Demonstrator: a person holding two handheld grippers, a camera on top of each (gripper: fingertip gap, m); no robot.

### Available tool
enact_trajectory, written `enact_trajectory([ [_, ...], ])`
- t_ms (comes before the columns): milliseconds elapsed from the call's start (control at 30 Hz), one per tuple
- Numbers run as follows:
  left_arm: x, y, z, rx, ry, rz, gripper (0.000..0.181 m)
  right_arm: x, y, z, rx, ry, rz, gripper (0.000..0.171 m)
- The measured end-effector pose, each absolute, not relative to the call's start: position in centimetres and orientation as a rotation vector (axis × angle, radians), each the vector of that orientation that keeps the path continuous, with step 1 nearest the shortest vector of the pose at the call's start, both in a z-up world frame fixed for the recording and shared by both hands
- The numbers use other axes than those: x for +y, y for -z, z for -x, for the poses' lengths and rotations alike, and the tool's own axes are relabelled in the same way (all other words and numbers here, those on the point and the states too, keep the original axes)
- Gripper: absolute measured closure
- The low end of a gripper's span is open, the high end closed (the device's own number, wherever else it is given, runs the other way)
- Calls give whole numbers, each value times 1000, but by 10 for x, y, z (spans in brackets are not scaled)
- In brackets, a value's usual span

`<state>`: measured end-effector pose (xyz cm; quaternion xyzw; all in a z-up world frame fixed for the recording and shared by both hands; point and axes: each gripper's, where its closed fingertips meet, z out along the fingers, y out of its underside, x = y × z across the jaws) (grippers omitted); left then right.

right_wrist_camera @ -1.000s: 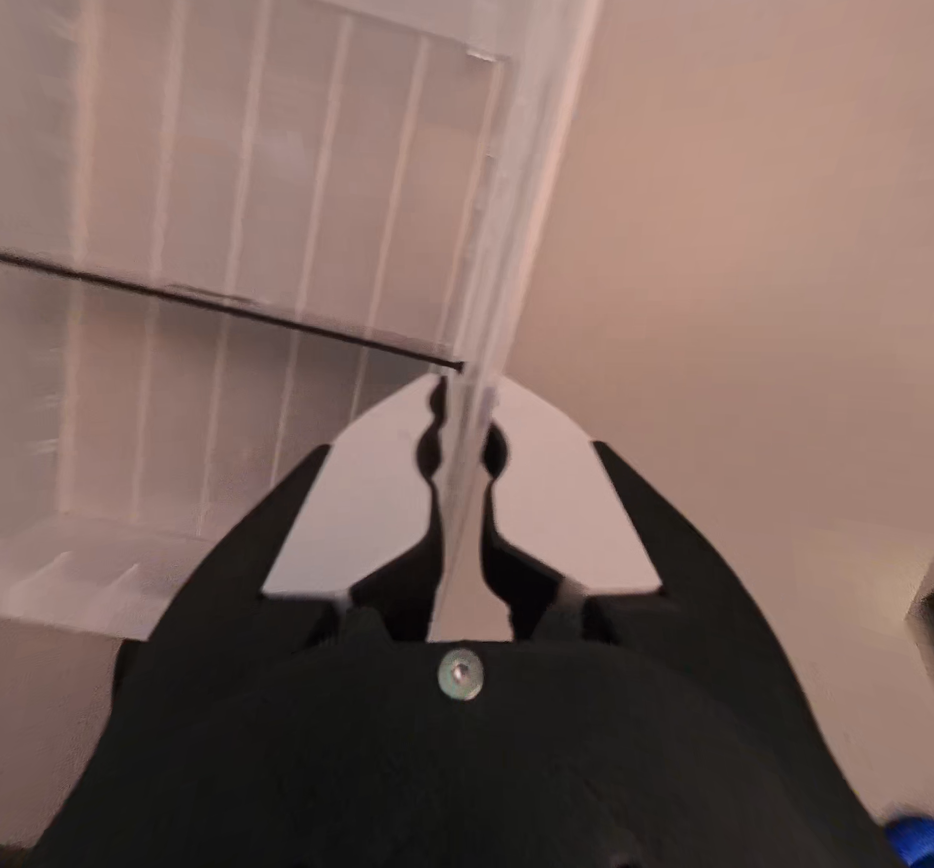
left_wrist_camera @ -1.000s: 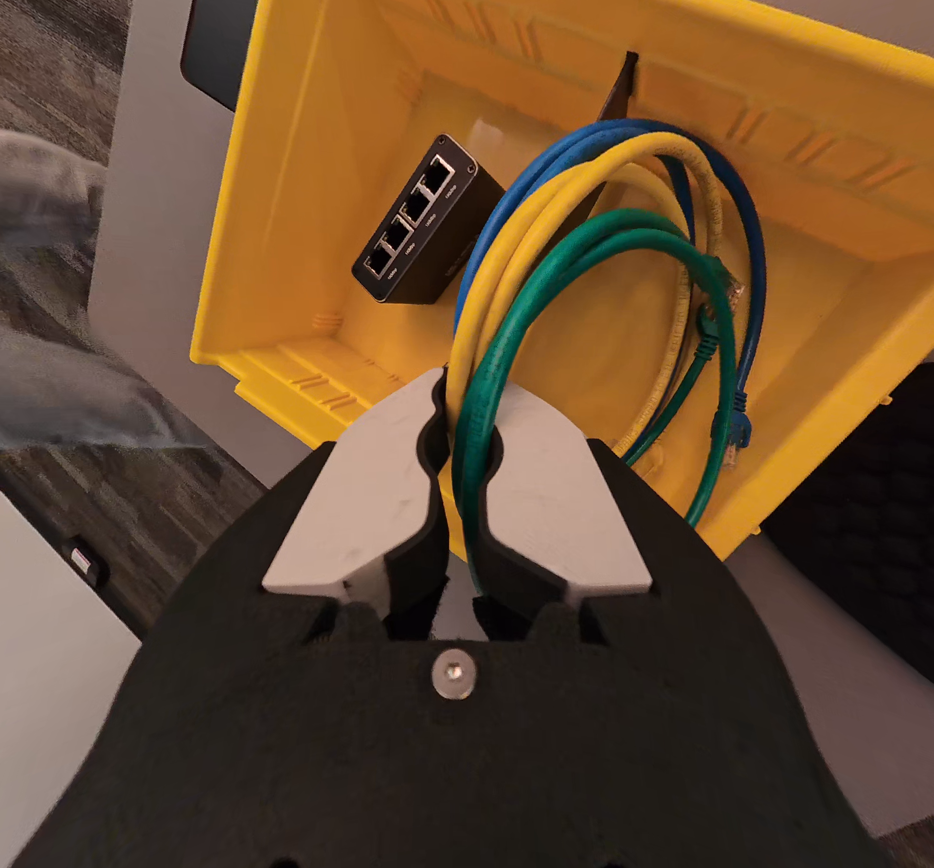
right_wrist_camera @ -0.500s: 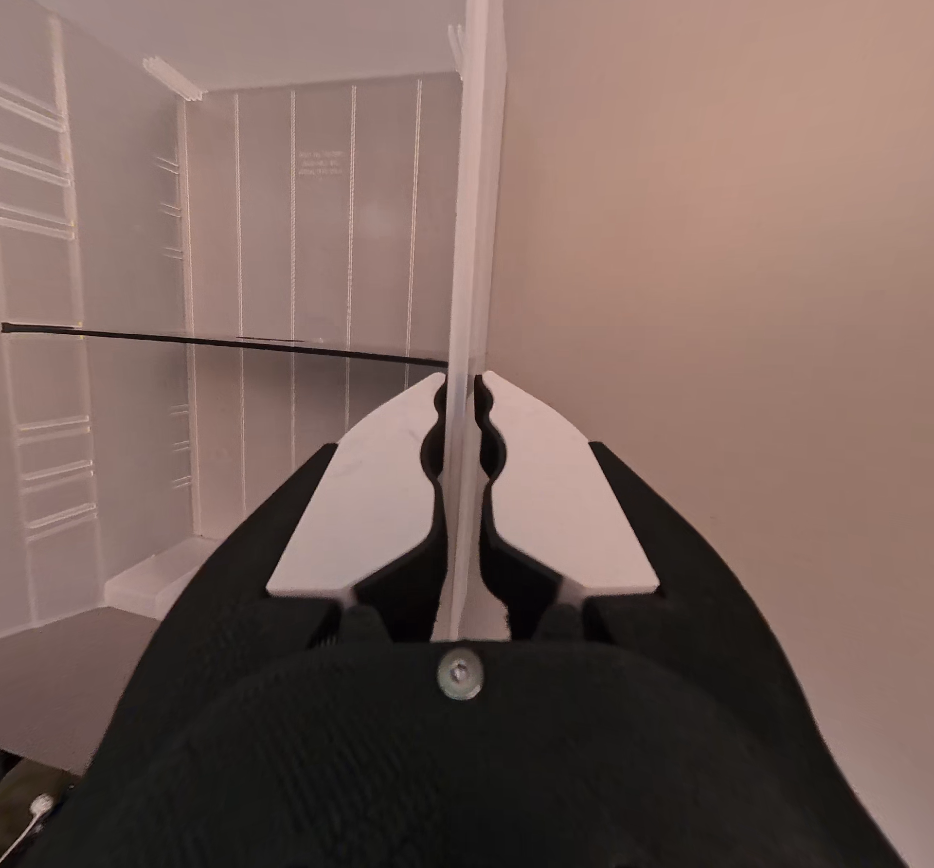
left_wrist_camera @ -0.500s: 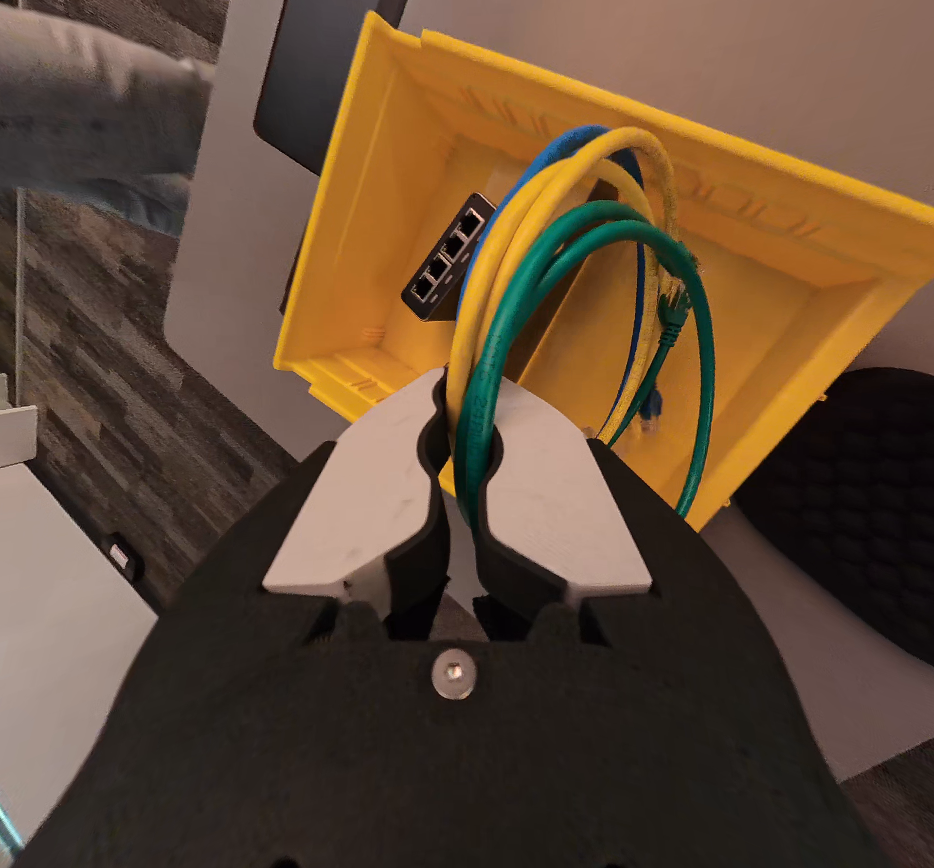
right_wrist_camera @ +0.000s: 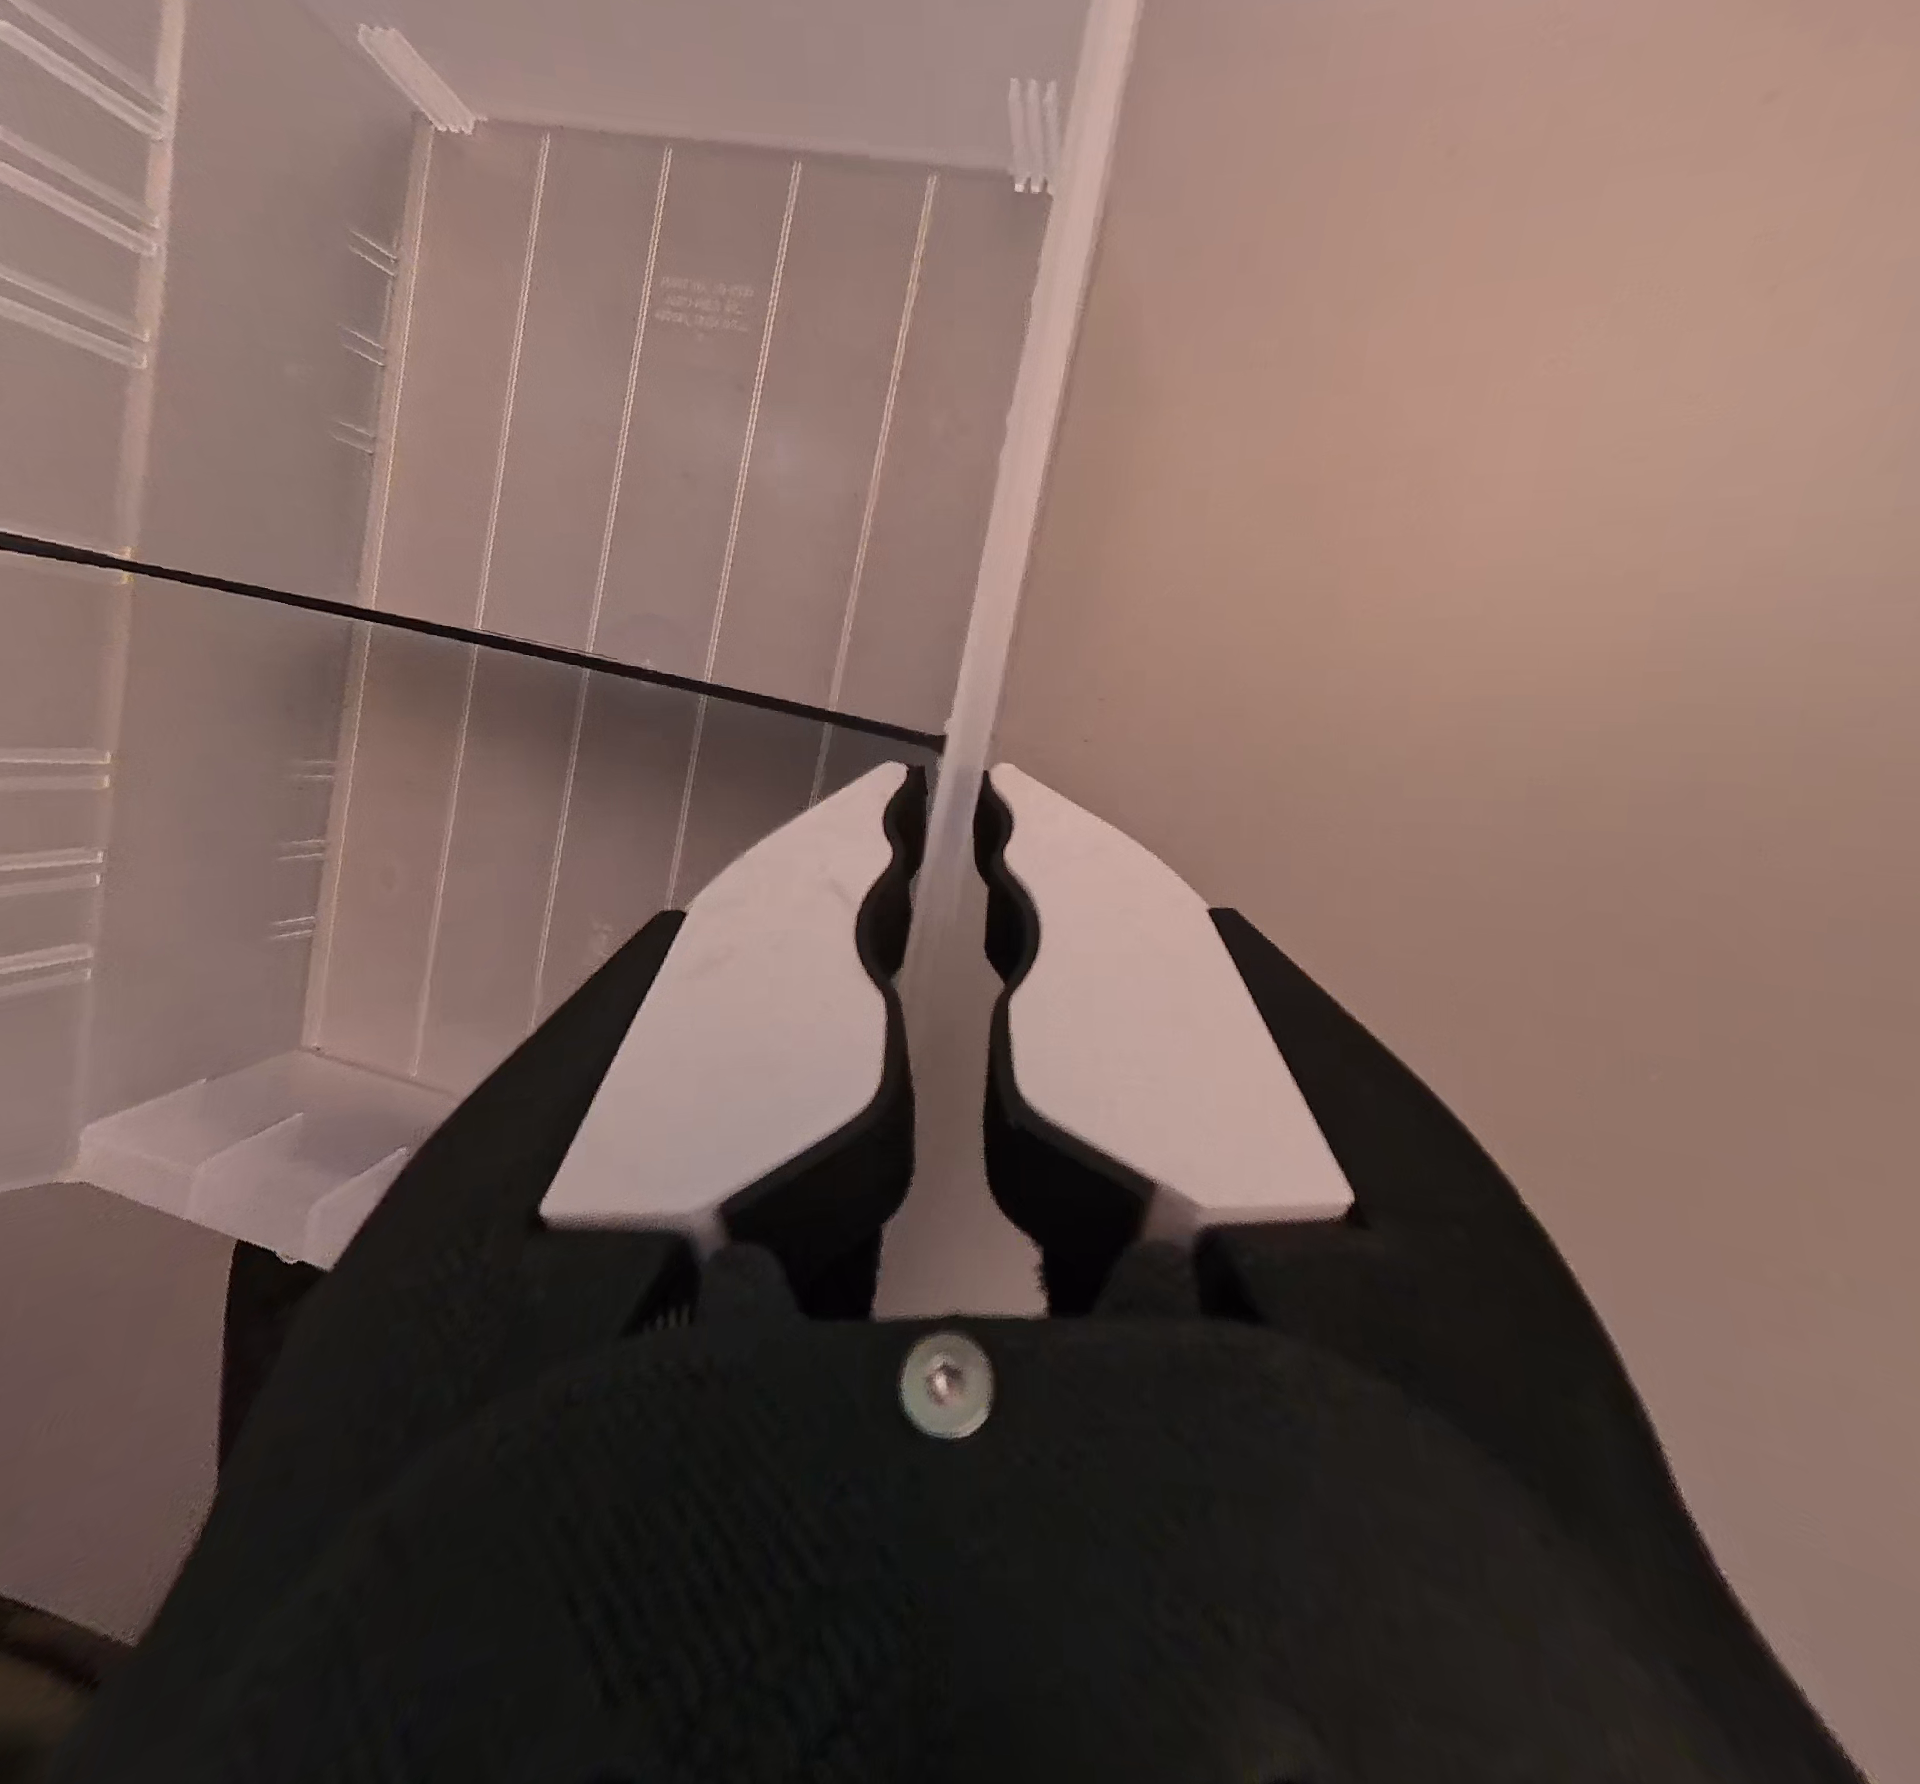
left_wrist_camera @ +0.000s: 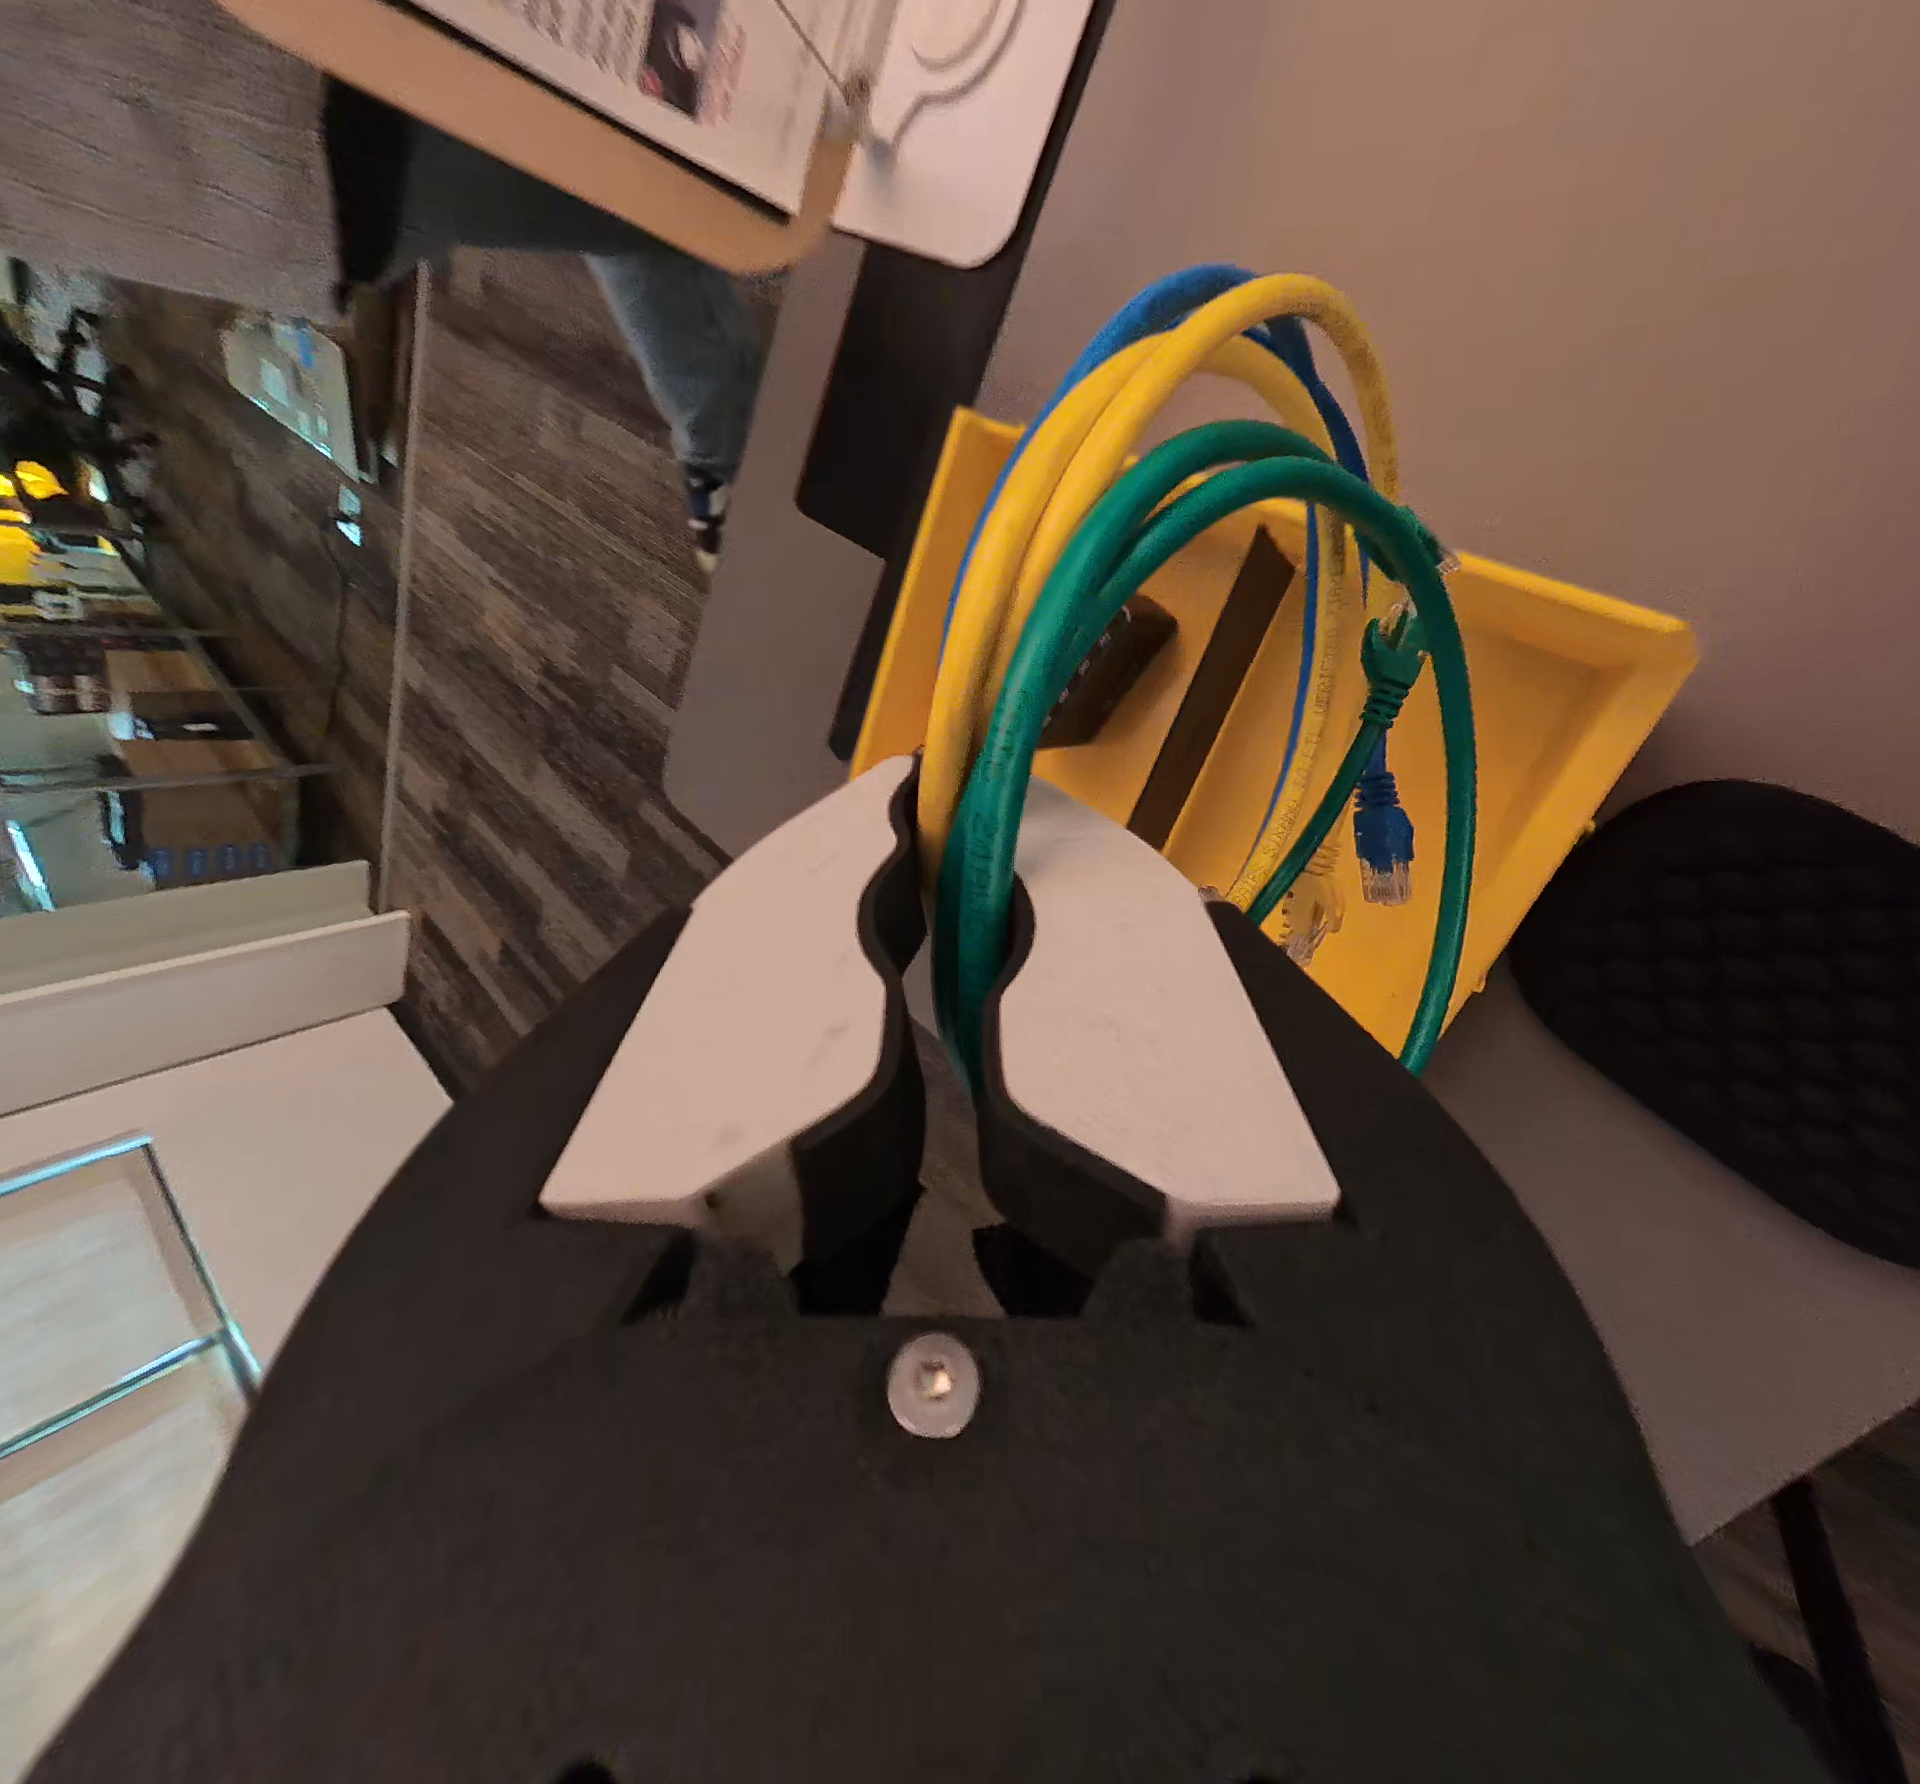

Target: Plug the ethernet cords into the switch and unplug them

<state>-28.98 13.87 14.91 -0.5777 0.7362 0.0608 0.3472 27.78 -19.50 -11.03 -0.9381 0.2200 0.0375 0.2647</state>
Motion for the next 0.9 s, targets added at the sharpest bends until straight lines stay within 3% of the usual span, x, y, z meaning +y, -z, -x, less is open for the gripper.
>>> enact_trajectory([
  [33, 133, -162, 284, 1910, -158, 1475, 175, -195, 110, -278, 587, -92, 2541, 161],
  [233, 77, -215, 223, 1968, -58, 1313, 175, -195, 110, -278, 553, -82, 2537, 161],
  [367, 29, -199, 169, 2099, 83, 1238, 175, -195, 110, -277, 554, -101, 2519, 160],
  [633, -16, -79, 93, 2366, 239, 1221, 175, -195, 110, -277, 529, -133, 2502, 159],
  [900, 12, 61, 51, 2473, 254, 1450, 175, -195, 110, -277, 509, -122, 2512, 160],
])
